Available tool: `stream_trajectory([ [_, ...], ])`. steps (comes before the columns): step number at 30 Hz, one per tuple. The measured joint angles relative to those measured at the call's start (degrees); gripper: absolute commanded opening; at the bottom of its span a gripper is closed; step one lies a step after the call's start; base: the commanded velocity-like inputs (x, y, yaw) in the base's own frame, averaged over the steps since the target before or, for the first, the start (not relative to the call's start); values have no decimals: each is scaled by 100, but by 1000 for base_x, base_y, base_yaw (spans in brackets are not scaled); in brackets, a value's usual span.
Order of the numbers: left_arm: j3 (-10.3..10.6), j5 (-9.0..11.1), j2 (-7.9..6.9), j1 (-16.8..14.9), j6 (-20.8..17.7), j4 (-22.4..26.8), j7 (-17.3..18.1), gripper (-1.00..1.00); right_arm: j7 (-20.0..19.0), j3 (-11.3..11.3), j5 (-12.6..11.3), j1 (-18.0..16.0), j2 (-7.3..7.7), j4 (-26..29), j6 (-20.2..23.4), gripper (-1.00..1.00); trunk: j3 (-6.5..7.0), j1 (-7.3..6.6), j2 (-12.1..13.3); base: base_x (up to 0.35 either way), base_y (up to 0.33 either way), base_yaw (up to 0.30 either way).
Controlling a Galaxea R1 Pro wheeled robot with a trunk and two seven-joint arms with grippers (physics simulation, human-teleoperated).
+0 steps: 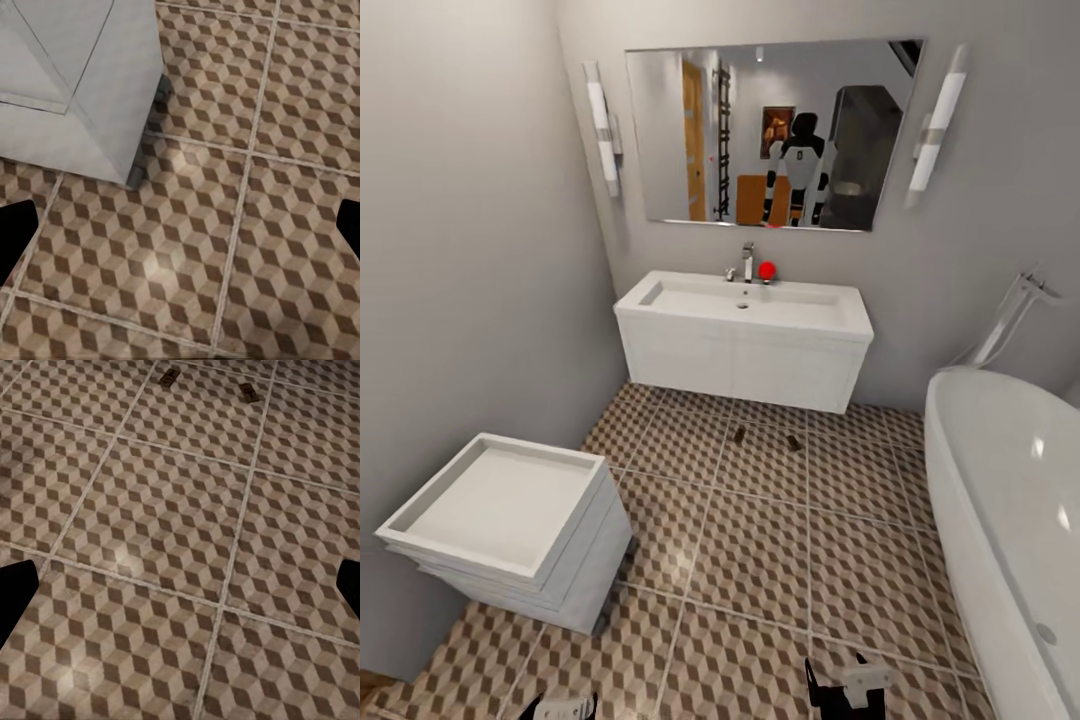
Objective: Take the four mousetraps from the cabinet in the bathroom and place them on the bathroom floor. Make sure all four end up on the same floor surface, and ensure that at least two of them are either under or directly next to the same bathroom sink.
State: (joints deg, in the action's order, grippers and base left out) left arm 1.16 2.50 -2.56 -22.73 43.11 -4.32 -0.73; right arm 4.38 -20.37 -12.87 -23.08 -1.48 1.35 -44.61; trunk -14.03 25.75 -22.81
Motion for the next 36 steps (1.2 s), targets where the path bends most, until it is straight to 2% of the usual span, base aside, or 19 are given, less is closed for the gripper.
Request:
stream_trajectory([
  [36,0,2,9,0,-50,0,6,100,0,-3,0,0,-9,-4,0,100,-131,0,0,0,0,263],
])
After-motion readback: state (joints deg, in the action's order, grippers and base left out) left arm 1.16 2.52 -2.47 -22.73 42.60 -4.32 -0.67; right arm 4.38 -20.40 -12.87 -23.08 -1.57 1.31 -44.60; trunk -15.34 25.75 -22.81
